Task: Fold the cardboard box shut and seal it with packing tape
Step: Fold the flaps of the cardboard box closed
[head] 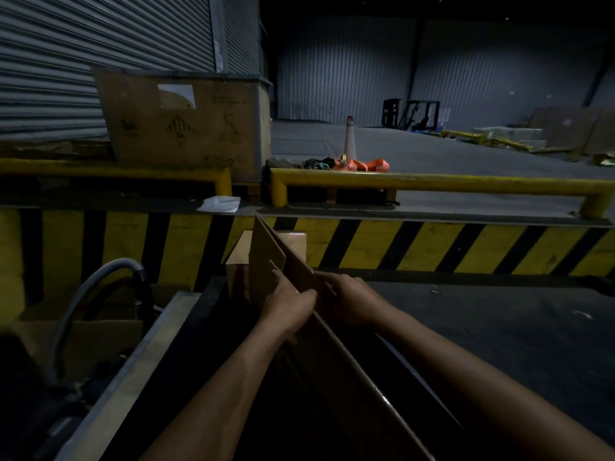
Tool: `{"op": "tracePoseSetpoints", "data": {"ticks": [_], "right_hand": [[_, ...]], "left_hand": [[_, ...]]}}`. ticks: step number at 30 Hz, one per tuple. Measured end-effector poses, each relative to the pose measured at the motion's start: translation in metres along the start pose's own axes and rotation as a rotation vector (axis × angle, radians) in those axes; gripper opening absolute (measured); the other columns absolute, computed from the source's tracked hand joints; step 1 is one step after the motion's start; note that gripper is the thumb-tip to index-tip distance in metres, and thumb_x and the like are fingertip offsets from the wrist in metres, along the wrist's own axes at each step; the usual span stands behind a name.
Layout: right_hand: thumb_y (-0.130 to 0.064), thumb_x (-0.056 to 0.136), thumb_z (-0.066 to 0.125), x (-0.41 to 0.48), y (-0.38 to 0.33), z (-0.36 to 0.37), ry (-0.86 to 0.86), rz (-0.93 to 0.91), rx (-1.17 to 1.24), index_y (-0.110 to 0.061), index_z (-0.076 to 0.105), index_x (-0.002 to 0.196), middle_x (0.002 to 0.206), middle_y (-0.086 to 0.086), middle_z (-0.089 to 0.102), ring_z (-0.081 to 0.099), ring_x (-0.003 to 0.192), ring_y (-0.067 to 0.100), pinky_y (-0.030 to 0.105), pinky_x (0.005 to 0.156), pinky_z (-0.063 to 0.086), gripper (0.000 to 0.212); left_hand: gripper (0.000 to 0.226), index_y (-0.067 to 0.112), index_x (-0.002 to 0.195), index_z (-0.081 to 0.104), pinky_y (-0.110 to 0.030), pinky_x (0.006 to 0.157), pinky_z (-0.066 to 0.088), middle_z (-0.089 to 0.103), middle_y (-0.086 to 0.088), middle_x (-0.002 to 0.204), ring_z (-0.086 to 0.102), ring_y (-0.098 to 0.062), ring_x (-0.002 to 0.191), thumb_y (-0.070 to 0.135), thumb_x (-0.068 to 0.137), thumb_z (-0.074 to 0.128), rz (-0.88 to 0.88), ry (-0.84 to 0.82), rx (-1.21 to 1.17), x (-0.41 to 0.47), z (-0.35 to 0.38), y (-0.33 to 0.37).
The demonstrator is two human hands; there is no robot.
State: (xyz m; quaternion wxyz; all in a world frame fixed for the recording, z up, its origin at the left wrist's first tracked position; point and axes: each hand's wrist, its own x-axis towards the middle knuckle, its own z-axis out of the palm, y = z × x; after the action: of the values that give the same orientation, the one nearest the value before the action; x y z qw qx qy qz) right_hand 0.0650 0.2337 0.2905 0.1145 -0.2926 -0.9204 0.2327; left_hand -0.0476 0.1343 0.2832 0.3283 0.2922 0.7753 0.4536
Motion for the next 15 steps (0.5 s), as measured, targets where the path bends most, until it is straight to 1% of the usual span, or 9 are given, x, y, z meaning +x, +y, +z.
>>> {"op": "tracePoseSetpoints", "data": {"ticks": [2, 3, 5, 7, 8, 9, 11, 13, 15], "right_hand": [[-0.017, 0.091, 0.063, -0.002, -0.002, 0.002, 0.005, -0.039, 0.039, -0.032, 0.042, 0.143, 0.127, -0.006, 0.059, 0.060, 0.107, 0.004, 0.026, 0.085, 0.054, 0.058], [-0.017, 0.091, 0.063, -0.004, -0.003, 0.002, 0.018, -0.055, 0.051, -0.031, 0.045, 0.141, 0.125, -0.006, 0.061, 0.059, 0.105, 0.002, 0.025, 0.084, 0.053, 0.055], [-0.013, 0.090, 0.062, -0.007, 0.000, 0.000, 0.049, -0.058, 0.052, -0.028, 0.047, 0.140, 0.123, -0.004, 0.063, 0.061, 0.106, 0.003, 0.023, 0.080, 0.054, 0.054], [-0.003, 0.090, 0.059, -0.010, 0.005, -0.008, 0.055, -0.023, 0.050, -0.024, 0.044, 0.143, 0.127, -0.001, 0.061, 0.061, 0.112, 0.010, 0.020, 0.071, 0.054, 0.059], [0.001, 0.091, 0.056, -0.013, 0.006, -0.013, 0.058, -0.013, 0.056, -0.022, 0.042, 0.145, 0.130, 0.000, 0.060, 0.060, 0.115, 0.012, 0.019, 0.069, 0.052, 0.061], [0.004, 0.091, 0.054, -0.016, 0.007, -0.019, 0.059, -0.009, 0.057, -0.021, 0.041, 0.145, 0.131, 0.002, 0.060, 0.060, 0.116, 0.013, 0.019, 0.071, 0.052, 0.061], [0.005, 0.091, 0.053, -0.019, 0.011, -0.030, 0.069, -0.019, 0.058, -0.021, 0.043, 0.143, 0.128, 0.003, 0.062, 0.060, 0.114, 0.012, 0.022, 0.077, 0.053, 0.060], [0.003, 0.091, 0.054, -0.024, 0.018, -0.039, 0.065, -0.016, 0.062, -0.022, 0.049, 0.139, 0.123, 0.001, 0.063, 0.061, 0.108, 0.008, 0.021, 0.074, 0.052, 0.054], [0.000, 0.091, 0.056, -0.029, 0.029, -0.049, 0.059, 0.029, 0.084, -0.020, 0.050, 0.138, 0.126, 0.003, 0.062, 0.059, 0.105, 0.007, 0.021, 0.074, 0.051, 0.051]], "left_hand": [[0.103, 0.043, 0.154, -0.015, -0.041, 0.071, 0.053, 0.051, 0.004, 0.110, 0.058, -0.016, 0.085, 0.025, 0.091, 0.064, -0.023, -0.056, 0.016, -0.011, 0.009, 0.000], [0.105, 0.043, 0.154, -0.018, -0.040, 0.070, 0.054, 0.052, 0.003, 0.110, 0.060, -0.017, 0.087, 0.022, 0.091, 0.063, -0.029, -0.061, 0.027, -0.015, 0.014, -0.001], [0.103, 0.041, 0.154, -0.019, -0.035, 0.065, 0.054, 0.053, -0.002, 0.113, 0.062, -0.019, 0.088, 0.016, 0.092, 0.060, -0.042, -0.030, 0.019, -0.019, 0.018, -0.001], [0.096, 0.036, 0.155, -0.018, -0.032, 0.062, 0.053, 0.052, -0.006, 0.118, 0.062, -0.018, 0.086, 0.014, 0.096, 0.055, -0.038, 0.028, 0.000, -0.019, 0.015, -0.002], [0.092, 0.033, 0.157, -0.016, -0.030, 0.061, 0.050, 0.052, -0.008, 0.124, 0.060, -0.016, 0.087, 0.012, 0.098, 0.051, -0.021, 0.061, 0.000, -0.018, 0.013, -0.004], [0.088, 0.030, 0.158, -0.014, -0.028, 0.061, 0.048, 0.050, -0.010, 0.132, 0.058, -0.015, 0.090, 0.010, 0.099, 0.048, -0.007, 0.088, 0.009, -0.017, 0.010, -0.006], [0.085, 0.027, 0.159, -0.007, -0.026, 0.060, 0.047, 0.049, -0.011, 0.139, 0.059, -0.020, 0.100, 0.008, 0.097, 0.048, 0.006, 0.159, 0.020, -0.010, 0.004, -0.009], [0.078, 0.023, 0.158, 0.012, -0.029, 0.059, 0.053, 0.054, -0.011, 0.134, 0.063, -0.025, 0.101, 0.010, 0.093, 0.053, 0.023, 0.207, 0.052, 0.000, -0.002, -0.011], [0.068, 0.019, 0.152, 0.026, -0.029, 0.058, 0.052, 0.056, -0.013, 0.129, 0.063, -0.028, 0.102, 0.012, 0.091, 0.055, 0.036, 0.229, 0.099, 0.003, -0.011, -0.007]]}}
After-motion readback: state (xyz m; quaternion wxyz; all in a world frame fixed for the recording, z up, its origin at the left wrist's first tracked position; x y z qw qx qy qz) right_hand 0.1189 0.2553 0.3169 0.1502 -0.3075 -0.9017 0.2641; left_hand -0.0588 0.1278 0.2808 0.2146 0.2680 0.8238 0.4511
